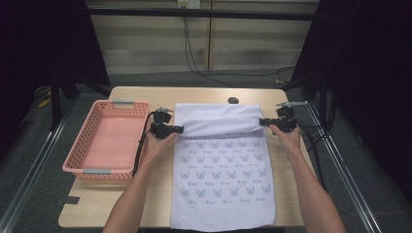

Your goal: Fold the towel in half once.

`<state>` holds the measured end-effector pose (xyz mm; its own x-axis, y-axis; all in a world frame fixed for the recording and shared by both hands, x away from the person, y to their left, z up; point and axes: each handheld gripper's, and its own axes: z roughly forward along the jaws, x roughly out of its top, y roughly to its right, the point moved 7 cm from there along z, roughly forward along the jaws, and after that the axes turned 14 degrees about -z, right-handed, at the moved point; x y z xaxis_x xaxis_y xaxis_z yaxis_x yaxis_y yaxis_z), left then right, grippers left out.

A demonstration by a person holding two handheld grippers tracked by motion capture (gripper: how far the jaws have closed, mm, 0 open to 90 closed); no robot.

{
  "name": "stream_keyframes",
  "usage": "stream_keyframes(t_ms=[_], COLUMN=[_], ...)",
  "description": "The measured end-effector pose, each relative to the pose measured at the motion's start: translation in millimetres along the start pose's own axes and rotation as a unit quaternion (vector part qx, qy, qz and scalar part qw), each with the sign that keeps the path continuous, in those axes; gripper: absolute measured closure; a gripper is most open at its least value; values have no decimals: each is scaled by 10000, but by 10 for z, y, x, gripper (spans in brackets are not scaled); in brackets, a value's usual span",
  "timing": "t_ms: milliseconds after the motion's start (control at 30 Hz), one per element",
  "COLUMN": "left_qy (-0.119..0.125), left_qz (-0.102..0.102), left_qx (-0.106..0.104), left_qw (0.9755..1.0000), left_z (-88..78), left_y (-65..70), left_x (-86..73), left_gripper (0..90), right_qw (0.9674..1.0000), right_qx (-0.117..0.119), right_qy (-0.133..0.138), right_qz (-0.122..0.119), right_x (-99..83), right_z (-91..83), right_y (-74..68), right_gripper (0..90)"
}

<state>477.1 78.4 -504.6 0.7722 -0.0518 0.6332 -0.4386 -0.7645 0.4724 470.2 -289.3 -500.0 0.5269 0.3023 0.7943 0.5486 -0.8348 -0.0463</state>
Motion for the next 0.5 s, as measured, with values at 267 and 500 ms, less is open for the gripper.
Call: stream_keyframes(t_ms=[267,500], left_qy=[514,618], left_qz=[524,928], left_qx=[-313,-643], left_qw=[9968,9917], left_z=[-624,-1087], left_y=[347,631], left_x=[228,202], left_gripper=[870,870], right_qw=[9962,9918], right_qx=[334,569], right_qy=[803,1040], right_qz=[-60,-469], right_x=[444,493], right_z=[-647,-1220], right_y=[-156,-459], right_gripper=[854,854])
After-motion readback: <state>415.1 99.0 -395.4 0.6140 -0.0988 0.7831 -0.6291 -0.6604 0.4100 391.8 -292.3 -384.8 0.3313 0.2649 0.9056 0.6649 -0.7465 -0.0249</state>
